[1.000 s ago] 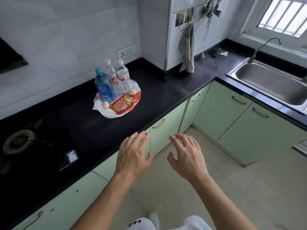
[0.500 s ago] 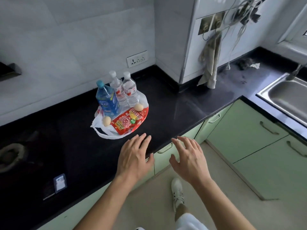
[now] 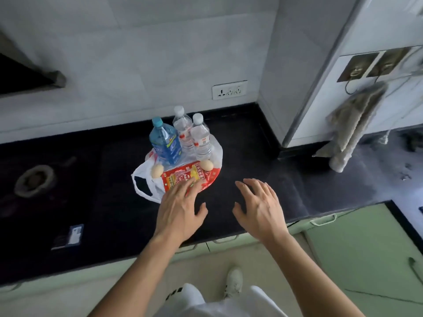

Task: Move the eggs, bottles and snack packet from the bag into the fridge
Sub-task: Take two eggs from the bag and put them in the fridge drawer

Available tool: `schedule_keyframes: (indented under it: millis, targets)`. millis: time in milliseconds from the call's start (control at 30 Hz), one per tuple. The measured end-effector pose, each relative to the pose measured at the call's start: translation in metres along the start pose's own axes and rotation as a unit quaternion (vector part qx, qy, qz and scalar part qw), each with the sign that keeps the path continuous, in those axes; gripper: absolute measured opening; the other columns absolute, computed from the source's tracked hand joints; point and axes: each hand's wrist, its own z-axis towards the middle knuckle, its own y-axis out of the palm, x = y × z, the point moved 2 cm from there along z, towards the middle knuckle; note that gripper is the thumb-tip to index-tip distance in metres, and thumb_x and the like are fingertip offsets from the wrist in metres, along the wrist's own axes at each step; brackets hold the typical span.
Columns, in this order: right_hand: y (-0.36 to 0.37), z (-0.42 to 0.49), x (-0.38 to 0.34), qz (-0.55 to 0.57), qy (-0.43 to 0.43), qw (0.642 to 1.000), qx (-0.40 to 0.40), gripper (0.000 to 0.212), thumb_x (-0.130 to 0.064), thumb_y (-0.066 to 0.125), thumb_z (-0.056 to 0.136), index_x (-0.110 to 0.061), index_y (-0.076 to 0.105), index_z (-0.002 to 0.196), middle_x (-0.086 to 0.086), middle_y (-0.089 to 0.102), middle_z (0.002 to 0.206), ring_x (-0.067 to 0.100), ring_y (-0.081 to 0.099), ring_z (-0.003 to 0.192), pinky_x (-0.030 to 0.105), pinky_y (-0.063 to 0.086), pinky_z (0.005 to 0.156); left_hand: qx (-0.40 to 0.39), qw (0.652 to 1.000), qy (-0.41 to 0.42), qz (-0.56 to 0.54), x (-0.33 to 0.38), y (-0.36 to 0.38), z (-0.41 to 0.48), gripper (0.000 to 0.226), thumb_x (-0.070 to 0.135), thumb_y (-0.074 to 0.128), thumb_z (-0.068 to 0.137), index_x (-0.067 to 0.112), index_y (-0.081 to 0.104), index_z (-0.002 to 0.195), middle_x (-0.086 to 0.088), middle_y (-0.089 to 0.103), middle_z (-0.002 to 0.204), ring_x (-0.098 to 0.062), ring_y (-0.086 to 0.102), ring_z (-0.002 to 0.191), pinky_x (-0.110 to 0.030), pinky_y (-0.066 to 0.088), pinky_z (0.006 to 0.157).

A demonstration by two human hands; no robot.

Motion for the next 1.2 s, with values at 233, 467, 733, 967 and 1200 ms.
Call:
schedule_keyframes:
  millis: [233, 467, 733, 967, 1200]
  targets:
    - [0.024, 0.028, -0.027, 0.027, -0.065, 0.997, -0.027, 0.052, -0.029, 0.069, 0.076, -0.014, 0.066, 0.126, 0.007, 0.066, 0.124, 0.029, 0.061, 0.117, 0.05, 0.05, 0.101, 0.018, 0.998, -0.059, -0.013, -0.029, -0.002, -0.01, 0.061, 0.04, 0.06, 0.085, 0.015, 0.052, 0.14, -0.003, 0.058, 0.139, -0.021, 0.053, 0.129, -0.04, 0.048, 0.104]
    - [0.043, 0.047, -0.056, 0.033, -0.079, 0.995, -0.05, 0.054, -0.031, 0.066, 0.079, -0.015, 0.062, 0.13, 0.007, 0.065, 0.126, 0.03, 0.06, 0.119, 0.051, 0.049, 0.102, 0.025, 0.996, -0.087, -0.013, -0.071, 0.002, -0.018, 0.062, 0.041, 0.062, 0.085, 0.014, 0.052, 0.14, -0.006, 0.058, 0.139, -0.022, 0.054, 0.129, -0.039, 0.048, 0.104]
    - [0.061, 0.064, -0.056, 0.01, -0.079, 0.995, -0.061, 0.054, -0.029, 0.07, 0.08, -0.015, 0.062, 0.131, 0.007, 0.065, 0.125, 0.031, 0.061, 0.119, 0.049, 0.05, 0.102, 0.055, 0.982, -0.158, -0.093, -0.123, 0.011, 0.003, 0.059, 0.039, 0.066, 0.087, 0.017, 0.051, 0.14, -0.002, 0.058, 0.14, -0.02, 0.054, 0.127, -0.041, 0.049, 0.103]
    - [0.091, 0.111, -0.042, 0.034, 0.003, 0.996, -0.077, 0.052, -0.034, 0.07, 0.087, -0.016, 0.06, 0.135, 0.008, 0.063, 0.129, 0.031, 0.059, 0.118, 0.047, 0.059, 0.081, 0.099, 0.968, -0.156, -0.172, -0.148, 0.029, 0.054, 0.051, 0.021, 0.074, 0.085, 0.02, 0.056, 0.133, 0.001, 0.062, 0.128, -0.018, 0.056, 0.118, -0.035, 0.049, 0.096]
    - [0.131, 0.144, -0.032, 0.069, 0.095, 0.988, -0.102, 0.05, -0.031, 0.065, 0.09, -0.022, 0.055, 0.138, 0.006, 0.058, 0.126, 0.027, 0.055, 0.111, 0.038, 0.049, 0.078, 0.091, 0.96, -0.193, -0.183, -0.177, 0.072, 0.103, 0.049, 0.024, 0.078, 0.082, 0.015, 0.061, 0.127, -0.007, 0.065, 0.115, -0.023, 0.063, 0.104, -0.04, 0.053, 0.091]
